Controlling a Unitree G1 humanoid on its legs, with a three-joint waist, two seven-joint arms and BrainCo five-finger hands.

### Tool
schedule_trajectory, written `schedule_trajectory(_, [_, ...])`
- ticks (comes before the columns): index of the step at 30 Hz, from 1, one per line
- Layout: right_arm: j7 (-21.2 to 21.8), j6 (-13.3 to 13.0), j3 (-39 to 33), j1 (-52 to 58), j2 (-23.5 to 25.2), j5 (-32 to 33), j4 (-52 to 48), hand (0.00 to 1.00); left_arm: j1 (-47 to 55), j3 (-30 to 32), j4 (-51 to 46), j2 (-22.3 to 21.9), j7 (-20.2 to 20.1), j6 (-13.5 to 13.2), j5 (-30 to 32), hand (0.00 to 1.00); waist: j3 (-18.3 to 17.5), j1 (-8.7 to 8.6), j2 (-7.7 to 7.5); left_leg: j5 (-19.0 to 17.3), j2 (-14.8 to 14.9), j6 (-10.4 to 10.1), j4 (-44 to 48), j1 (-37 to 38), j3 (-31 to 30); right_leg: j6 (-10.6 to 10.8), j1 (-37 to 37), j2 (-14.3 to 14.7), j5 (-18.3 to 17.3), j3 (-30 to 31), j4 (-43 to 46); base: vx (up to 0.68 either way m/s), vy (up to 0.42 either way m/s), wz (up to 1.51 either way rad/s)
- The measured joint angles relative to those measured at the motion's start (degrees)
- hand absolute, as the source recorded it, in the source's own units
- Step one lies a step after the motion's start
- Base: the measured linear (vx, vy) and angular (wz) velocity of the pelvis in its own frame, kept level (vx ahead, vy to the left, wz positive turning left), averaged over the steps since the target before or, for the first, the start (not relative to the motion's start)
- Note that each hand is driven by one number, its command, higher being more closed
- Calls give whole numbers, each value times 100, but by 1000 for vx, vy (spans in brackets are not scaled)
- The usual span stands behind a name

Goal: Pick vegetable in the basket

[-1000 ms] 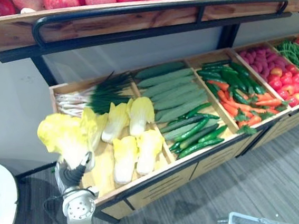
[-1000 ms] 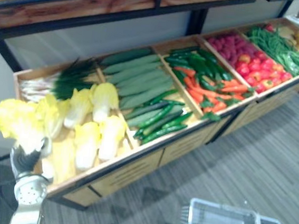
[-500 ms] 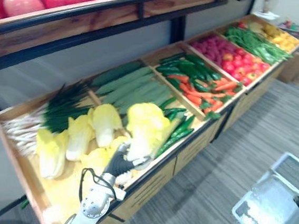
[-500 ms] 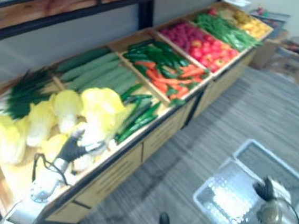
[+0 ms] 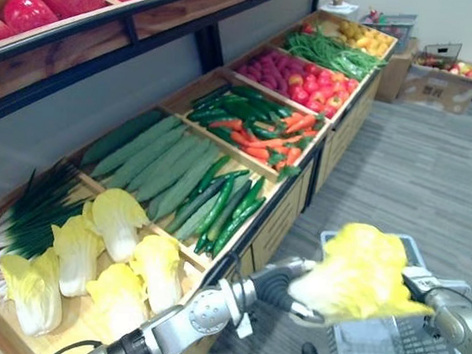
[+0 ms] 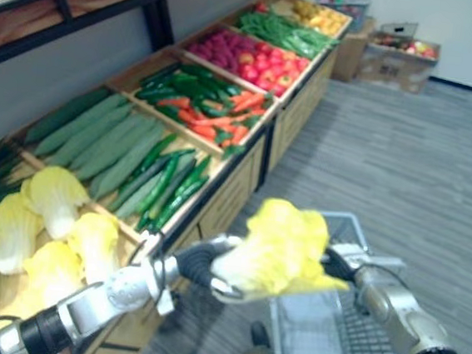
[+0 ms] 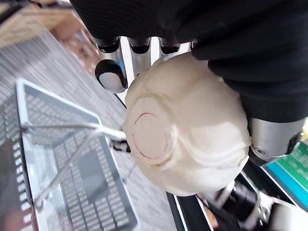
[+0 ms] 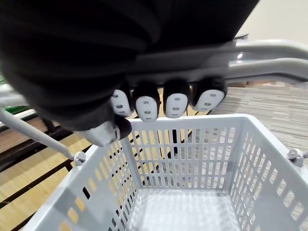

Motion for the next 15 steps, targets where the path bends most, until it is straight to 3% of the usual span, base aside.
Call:
schedule_trajectory(6, [375,10,425,-409,-59,134,-395,100,-350,-574,426,-249,-243,9,1,100,11,-135,-14,-35,40,-18,129,30,160,1,-6,12,0,65,46,-79,-18,-6])
schedule_trajectory(15, [666,58,578,-831,-57,351,-714,100,-475,-866,861,-920,-397,17,30,100,22,-137,-27,-37,75,-19,139,86,262,1,-6,66,1,110,77,-58,-29,-4])
